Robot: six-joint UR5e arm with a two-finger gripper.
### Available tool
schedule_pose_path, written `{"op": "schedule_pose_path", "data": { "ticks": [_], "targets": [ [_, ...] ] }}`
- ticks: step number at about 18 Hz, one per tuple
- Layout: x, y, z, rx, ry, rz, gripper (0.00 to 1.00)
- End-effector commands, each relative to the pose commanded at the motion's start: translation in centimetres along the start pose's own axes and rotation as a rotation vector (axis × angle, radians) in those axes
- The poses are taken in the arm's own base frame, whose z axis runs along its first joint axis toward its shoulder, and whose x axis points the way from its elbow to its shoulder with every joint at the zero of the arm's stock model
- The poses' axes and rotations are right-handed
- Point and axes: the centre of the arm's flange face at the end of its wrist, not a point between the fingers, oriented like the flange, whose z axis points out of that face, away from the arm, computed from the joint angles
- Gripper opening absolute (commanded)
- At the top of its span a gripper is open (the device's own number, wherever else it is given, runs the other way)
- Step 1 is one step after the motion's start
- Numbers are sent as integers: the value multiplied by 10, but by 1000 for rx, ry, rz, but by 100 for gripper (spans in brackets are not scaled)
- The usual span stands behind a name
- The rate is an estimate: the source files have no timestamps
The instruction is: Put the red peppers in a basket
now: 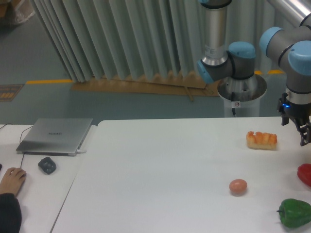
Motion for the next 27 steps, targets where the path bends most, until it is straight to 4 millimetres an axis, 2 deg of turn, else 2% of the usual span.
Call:
{"op": "schedule_pose_path", "data": {
  "ticks": [18,25,27],
  "targets": [
    [-5,-2,4,-24,-51,14,100],
    [-7,-11,7,-40,-53,-26,100],
    [-5,-23,12,-47,-50,-14,100]
  ]
}}
